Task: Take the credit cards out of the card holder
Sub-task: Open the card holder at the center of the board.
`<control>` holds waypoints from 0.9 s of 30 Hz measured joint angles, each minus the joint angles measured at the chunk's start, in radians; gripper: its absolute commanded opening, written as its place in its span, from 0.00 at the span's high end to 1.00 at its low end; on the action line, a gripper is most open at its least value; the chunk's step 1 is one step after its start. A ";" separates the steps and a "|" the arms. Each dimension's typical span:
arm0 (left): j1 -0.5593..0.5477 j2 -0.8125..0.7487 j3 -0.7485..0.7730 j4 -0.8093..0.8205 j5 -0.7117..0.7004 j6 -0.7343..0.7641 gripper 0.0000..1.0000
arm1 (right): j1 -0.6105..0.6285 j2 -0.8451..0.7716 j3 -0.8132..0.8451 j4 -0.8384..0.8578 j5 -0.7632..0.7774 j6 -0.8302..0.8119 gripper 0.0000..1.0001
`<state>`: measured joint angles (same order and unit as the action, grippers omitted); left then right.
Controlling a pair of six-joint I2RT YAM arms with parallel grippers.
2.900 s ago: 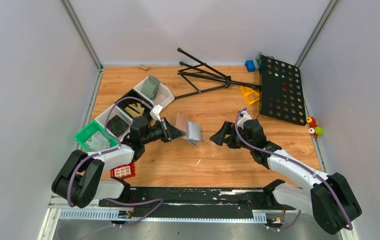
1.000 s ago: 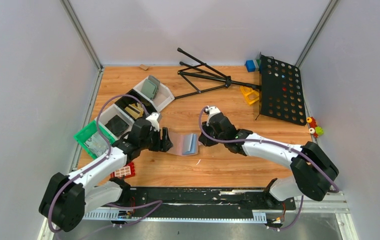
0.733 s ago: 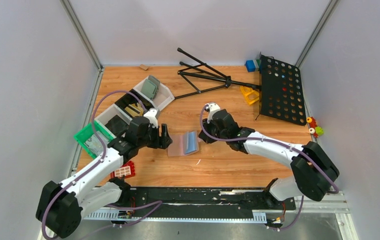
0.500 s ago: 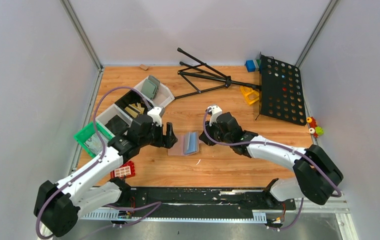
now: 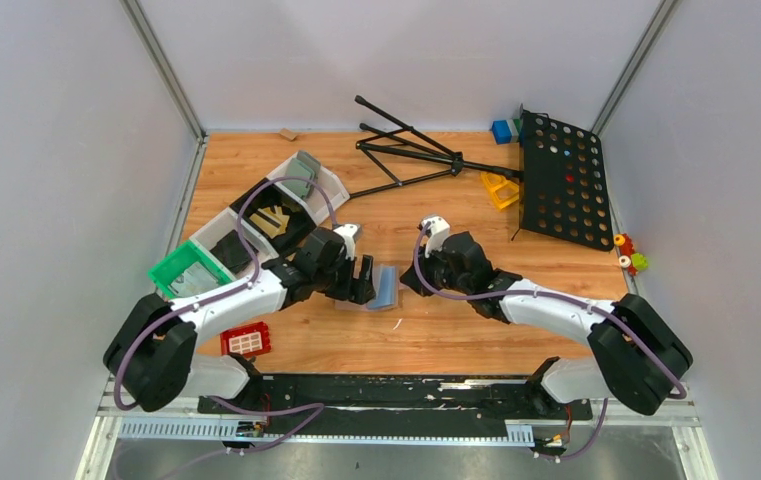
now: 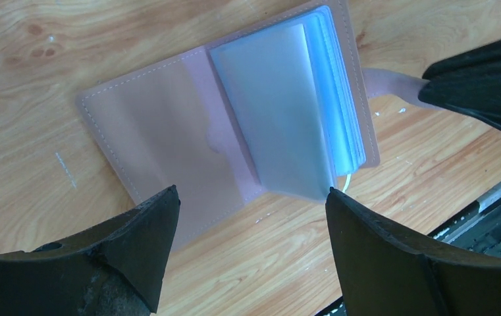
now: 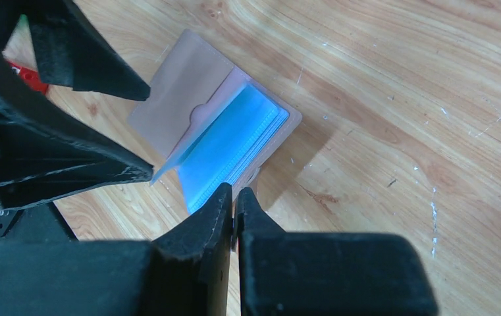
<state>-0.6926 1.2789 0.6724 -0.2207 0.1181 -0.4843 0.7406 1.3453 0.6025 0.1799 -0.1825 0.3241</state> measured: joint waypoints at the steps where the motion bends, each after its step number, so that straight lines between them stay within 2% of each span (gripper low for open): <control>1: 0.000 0.020 0.008 0.001 0.005 0.000 0.12 | -0.001 -0.005 -0.006 0.004 -0.004 0.000 1.00; 11: -0.001 0.071 0.034 0.048 0.048 -0.001 0.10 | -0.003 -0.022 -0.016 0.053 -0.039 0.007 1.00; 21: -0.002 0.147 0.051 0.084 0.060 -0.029 0.22 | -0.003 -0.022 -0.016 0.066 -0.055 0.007 1.00; 27: 0.003 0.175 0.057 0.098 0.070 -0.038 0.25 | -0.003 -0.022 -0.016 0.065 -0.055 0.007 1.00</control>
<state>-0.6895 1.4544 0.7296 -0.1230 0.1883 -0.5224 0.7380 1.3231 0.5861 0.2451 -0.2379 0.3309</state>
